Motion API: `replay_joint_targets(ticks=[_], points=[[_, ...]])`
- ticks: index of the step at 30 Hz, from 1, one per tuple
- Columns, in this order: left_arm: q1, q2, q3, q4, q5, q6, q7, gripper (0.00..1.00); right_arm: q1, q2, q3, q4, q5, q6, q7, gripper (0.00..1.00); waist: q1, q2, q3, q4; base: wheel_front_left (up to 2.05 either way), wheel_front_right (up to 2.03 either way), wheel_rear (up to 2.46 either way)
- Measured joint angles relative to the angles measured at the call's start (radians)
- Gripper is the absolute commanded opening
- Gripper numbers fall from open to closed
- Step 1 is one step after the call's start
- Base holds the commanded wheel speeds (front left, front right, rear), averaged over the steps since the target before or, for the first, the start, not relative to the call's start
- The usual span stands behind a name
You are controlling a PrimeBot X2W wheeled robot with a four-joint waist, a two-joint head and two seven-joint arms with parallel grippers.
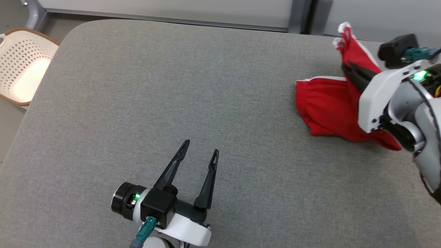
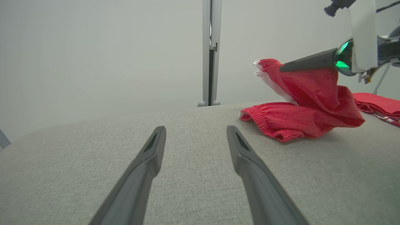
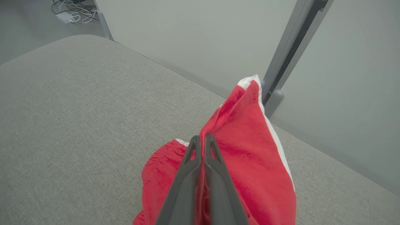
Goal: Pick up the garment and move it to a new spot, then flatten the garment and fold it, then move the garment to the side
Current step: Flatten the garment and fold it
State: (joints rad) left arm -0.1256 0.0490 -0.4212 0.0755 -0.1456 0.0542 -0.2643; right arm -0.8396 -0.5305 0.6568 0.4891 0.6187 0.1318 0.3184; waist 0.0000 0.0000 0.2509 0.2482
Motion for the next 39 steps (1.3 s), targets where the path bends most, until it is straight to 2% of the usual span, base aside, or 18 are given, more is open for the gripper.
replay_joint_targets(ticks=[10, 11, 12, 13, 14, 19, 22, 27, 30, 33, 35, 36, 39], points=[[0.0, 0.0, -0.02, 0.003, -0.02, 0.009, 0.0, 1.0, 0.031, 0.096, 0.047, 0.038, -0.005, 0.0, 0.018, 0.0, 0.0, 0.0, 0.007, 0.043, 0.0, 0.0, 0.0], [0.0, 0.0, -0.021, 0.003, -0.022, 0.011, 0.0, 1.0, 0.035, 0.104, 0.048, 0.045, -0.005, 0.0, 0.011, 0.11, 0.0, 0.0, 0.007, 0.044, 0.0, 0.0, 0.0], [0.0, 0.0, -0.023, 0.004, -0.023, 0.013, 0.0, 1.0, 0.038, 0.112, 0.049, 0.052, -0.005, 0.0, 0.001, 0.29, 0.0, 0.0, 0.007, 0.044, 0.0, 0.0, 0.0], [0.0, 0.0, -0.024, 0.005, -0.024, 0.013, 0.0, 1.0, 0.042, 0.121, 0.05, 0.059, -0.004, 0.0, -0.006, 0.6, 0.0, 0.0, 0.005, 0.043, 0.0, 0.0, 0.0], [0.0, 0.0, -0.026, 0.006, -0.025, 0.014, 0.0, 1.0, 0.046, 0.132, 0.045, 0.065, -0.001, 0.0, -0.022, 1.0, 0.0, 0.0, 0.004, 0.042, 0.0, 0.0, 0.0], [0.0, 0.0, -0.022, 0.017, -0.025, 0.016, 0.0, 1.0, 0.073, 0.16, 0.014, 0.051, 0.028, 0.0, -0.145, 1.0, 0.0, 0.0, -0.019, 0.028, 0.0, 0.0, 0.0], [0.015, 0.0, -0.011, 0.022, -0.023, 0.016, 0.0, 1.0, 0.096, 0.132, -0.008, 0.027, 0.022, 0.0, -0.245, 1.0, 0.0, 0.0, -0.042, 0.013, 0.0, 0.0, 0.0], [0.052, 0.0, 0.02, 0.026, -0.017, 0.017, 0.0, 1.0, 0.181, 0.079, -0.08, 0.018, -0.042, 0.0, -0.42, 1.0, 0.0, 0.0, -0.088, -0.027, 0.0, 0.0, 0.0], [0.074, 0.0, 0.044, 0.022, -0.013, 0.018, 0.0, 1.0, 0.256, 0.073, -0.141, 0.021, -0.075, 0.0, -0.513, 1.0, 0.0, 0.0, -0.117, -0.056, 0.0, 0.0, 0.0], [0.1, 0.0, 0.068, 0.016, -0.01, 0.018, 0.0, 1.0, 0.337, 0.073, -0.204, 0.023, -0.131, 0.0, -0.562, 1.0, 0.0, 0.0, -0.148, -0.083, 0.0, 0.0, 0.0], [0.119, 0.0, 0.084, 0.01, -0.008, 0.018, 0.0, 1.0, 0.398, 0.087, -0.259, 0.018, -0.176, 0.0, -0.575, 1.0, 0.0, 0.0, -0.167, -0.101, 0.0, 0.0, 0.0], [0.137, 0.0, 0.101, 0.003, -0.005, 0.022, 0.0, 1.0, 0.47, 0.121, -0.324, -0.021, -0.219, -0.001, -0.578, 1.0, 0.0, 0.0, -0.186, -0.117, 0.0, 0.0, 0.0], [0.167, 0.001, 0.129, -0.01, -0.002, 0.027, 0.0, 1.0, 0.582, 0.193, -0.421, -0.134, -0.297, -0.001, -0.579, 1.0, 0.0, 0.0, -0.214, -0.137, 0.0, 0.0, 0.0]])
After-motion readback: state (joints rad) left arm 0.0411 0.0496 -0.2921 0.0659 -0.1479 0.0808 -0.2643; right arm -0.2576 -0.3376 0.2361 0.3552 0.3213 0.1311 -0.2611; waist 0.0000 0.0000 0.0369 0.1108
